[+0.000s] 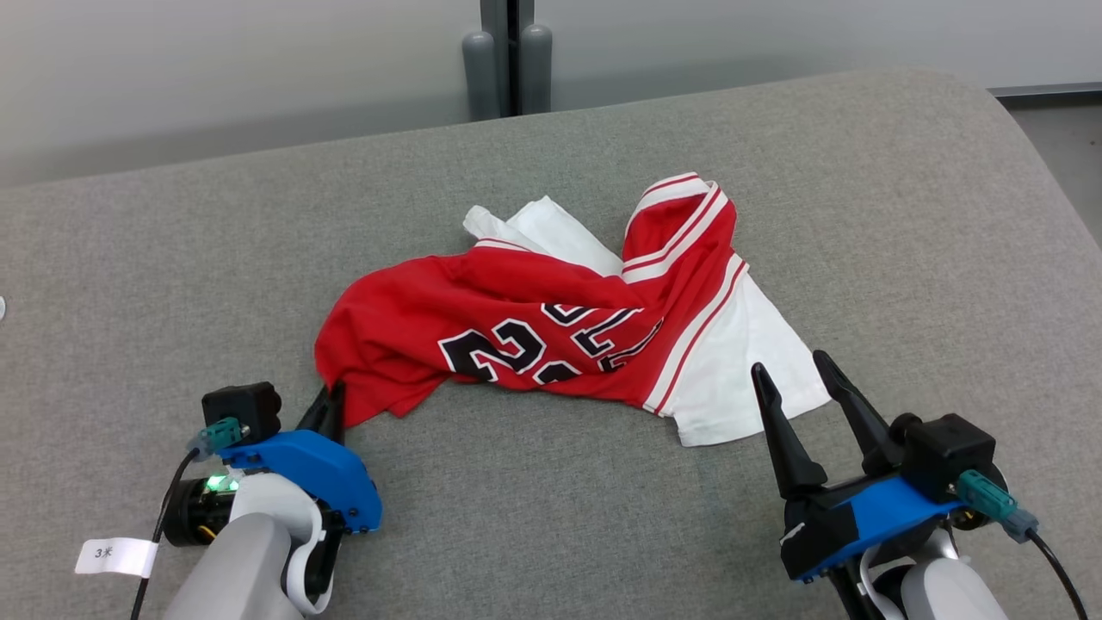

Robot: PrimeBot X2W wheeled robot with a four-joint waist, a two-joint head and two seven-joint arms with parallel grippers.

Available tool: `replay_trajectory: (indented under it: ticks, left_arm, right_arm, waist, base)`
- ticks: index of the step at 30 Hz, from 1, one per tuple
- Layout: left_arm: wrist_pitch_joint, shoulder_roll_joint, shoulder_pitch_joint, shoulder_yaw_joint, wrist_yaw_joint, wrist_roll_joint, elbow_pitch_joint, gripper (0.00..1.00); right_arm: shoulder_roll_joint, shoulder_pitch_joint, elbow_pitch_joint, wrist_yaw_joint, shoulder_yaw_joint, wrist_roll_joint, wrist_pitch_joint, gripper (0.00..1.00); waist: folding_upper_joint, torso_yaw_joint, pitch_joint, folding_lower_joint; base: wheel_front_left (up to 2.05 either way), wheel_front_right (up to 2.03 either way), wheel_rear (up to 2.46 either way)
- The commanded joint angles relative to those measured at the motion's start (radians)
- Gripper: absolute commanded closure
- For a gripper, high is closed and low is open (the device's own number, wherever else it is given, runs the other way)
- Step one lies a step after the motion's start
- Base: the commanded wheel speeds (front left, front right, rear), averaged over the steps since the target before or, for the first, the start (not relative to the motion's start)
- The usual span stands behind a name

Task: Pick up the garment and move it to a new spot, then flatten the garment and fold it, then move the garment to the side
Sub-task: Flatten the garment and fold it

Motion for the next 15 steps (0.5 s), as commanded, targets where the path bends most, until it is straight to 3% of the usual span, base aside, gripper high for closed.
replay_trajectory:
  ticks: [1,8,15]
  left_arm:
    - [-0.010,-0.003,-0.014,-0.003,-0.006,0.001,0.002,1.00]
    - [-0.110,0.006,0.001,-0.015,-0.016,0.030,-0.089,1.00]
    - [-0.106,0.038,0.057,-0.048,0.033,0.082,-0.397,1.00]
  right_arm:
    - [-0.001,-0.006,0.001,0.001,-0.003,-0.001,-0.006,0.00]
    - [-0.001,0.015,0.000,0.001,-0.014,-0.010,0.002,0.00]
    - [-0.001,0.047,-0.017,0.001,-0.033,-0.015,0.020,0.00]
  waist:
    - [0.0000,0.002,-0.005,-0.0002]
    - [0.0000,0.034,-0.054,-0.0002]
    - [0.0000,0.071,-0.097,-0.0002]
  base:
    - [0.00,0.00,0.00]
    - [0.00,0.00,0.00]
    - [0.00,0.00,0.00]
